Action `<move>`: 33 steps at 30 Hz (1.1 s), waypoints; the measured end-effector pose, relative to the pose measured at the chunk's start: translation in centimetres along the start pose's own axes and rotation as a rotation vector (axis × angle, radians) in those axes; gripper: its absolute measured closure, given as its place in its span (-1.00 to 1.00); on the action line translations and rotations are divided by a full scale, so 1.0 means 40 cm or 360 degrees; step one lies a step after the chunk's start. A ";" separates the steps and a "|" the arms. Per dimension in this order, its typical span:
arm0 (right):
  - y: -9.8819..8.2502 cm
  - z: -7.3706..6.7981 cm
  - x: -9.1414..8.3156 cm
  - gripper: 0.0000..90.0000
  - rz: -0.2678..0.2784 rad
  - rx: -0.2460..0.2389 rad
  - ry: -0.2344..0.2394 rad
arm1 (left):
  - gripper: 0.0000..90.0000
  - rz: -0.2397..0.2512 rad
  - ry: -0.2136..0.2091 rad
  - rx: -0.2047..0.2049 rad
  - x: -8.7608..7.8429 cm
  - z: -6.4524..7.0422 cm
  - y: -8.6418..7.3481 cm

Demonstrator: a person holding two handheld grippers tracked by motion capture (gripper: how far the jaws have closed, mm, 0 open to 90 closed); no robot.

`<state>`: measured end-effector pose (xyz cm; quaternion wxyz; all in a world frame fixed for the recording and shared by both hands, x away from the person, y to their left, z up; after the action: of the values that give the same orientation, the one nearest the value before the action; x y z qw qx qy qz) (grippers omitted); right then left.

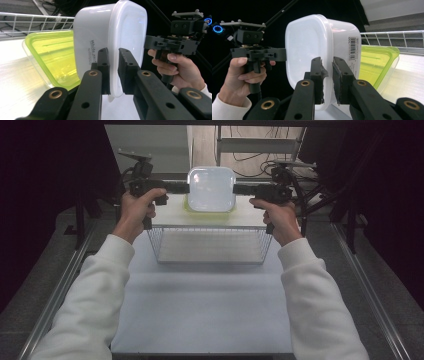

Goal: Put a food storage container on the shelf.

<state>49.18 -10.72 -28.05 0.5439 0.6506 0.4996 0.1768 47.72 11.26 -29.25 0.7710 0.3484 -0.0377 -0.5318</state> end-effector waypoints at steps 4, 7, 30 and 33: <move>0.009 0.015 0.019 0.75 -0.0008 0.0037 0.0001 | 0.78 0.0003 0.0007 -0.0054 0.007 -0.022 0.014; 0.013 0.030 0.034 0.75 -0.0026 0.0074 0.0007 | 0.78 -0.0006 0.0013 -0.0075 0.010 -0.033 0.024; 0.033 0.125 0.095 0.66 -0.0041 0.0469 0.0036 | 0.72 0.0028 -0.0154 -0.0508 0.058 -0.113 0.094; 0.031 0.136 0.102 0.63 -0.0047 0.0510 0.0045 | 0.70 0.0028 -0.0154 -0.0537 0.064 -0.123 0.095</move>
<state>55.75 -10.07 -30.12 0.4285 0.7191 0.5386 0.0958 53.94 12.27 -31.56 0.8205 0.1876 0.0121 -0.5399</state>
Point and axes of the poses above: each handheld gripper's, and its own axes: x roughly forward along the jaws, y roughly out of its top, z roughly to its right, the point moved 8 cm from there along x, roughly forward along the jaws, and after that the axes turned 13 degrees about -x, right-handed, at the moved point
